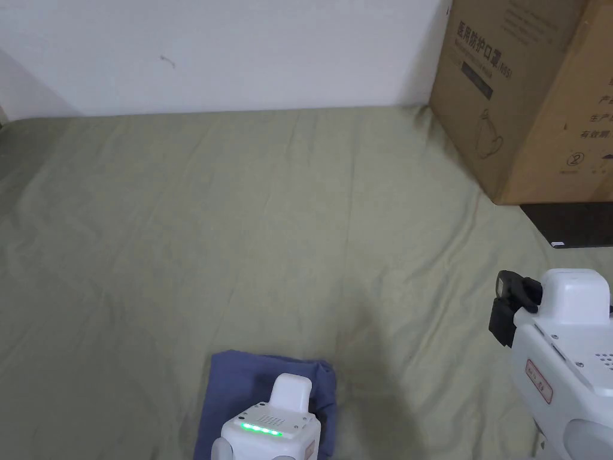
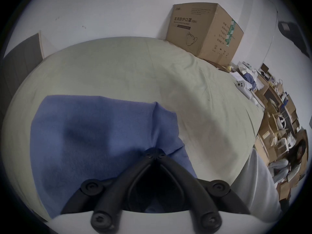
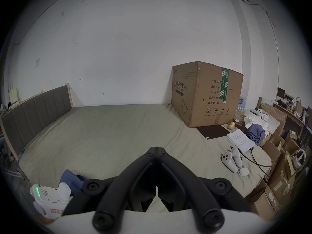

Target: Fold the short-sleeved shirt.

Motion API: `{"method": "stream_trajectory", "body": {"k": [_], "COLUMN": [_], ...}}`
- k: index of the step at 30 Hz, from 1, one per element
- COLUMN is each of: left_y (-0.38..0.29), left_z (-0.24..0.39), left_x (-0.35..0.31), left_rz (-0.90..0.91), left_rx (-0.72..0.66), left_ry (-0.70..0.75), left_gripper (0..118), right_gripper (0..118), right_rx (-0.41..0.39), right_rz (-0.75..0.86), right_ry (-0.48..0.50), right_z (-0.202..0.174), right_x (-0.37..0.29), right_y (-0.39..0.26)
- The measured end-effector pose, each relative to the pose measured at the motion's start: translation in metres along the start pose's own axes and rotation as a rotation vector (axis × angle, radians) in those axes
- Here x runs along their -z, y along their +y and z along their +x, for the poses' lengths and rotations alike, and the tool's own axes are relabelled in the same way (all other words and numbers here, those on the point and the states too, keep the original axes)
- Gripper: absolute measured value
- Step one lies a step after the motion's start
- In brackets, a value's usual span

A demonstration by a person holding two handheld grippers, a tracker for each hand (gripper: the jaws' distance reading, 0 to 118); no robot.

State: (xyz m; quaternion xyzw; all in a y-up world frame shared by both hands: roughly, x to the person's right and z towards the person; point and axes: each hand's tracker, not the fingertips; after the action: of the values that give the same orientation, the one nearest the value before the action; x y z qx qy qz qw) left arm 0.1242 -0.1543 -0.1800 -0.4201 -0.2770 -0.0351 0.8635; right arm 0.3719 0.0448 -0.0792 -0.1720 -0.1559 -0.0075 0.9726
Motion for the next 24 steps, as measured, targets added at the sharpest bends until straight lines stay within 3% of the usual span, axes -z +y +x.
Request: {"method": "stream_trajectory", "body": {"k": [6, 11, 24], "left_y": [0.03, 0.079, 0.126], "left_z": [-0.004, -0.021, -0.093], "left_x": [-0.052, -0.118, -0.224], "left_rz": [0.197, 0.377, 0.643], "left_rx": [-0.04, 0.029, 0.085], "left_ry": [-0.028, -0.002, 0.247], "left_gripper": [0, 0, 0], "right_gripper": [0, 0, 0], "right_rx": [-0.01, -0.02, -0.022], "right_rz": [0.022, 0.06, 0.161], "right_ry": [0.02, 0.048, 0.124], "right_z": [-0.007, -0.018, -0.065], "right_x": [-0.005, -0.009, -0.015], "right_y": [0.009, 0.02, 0.047]}}
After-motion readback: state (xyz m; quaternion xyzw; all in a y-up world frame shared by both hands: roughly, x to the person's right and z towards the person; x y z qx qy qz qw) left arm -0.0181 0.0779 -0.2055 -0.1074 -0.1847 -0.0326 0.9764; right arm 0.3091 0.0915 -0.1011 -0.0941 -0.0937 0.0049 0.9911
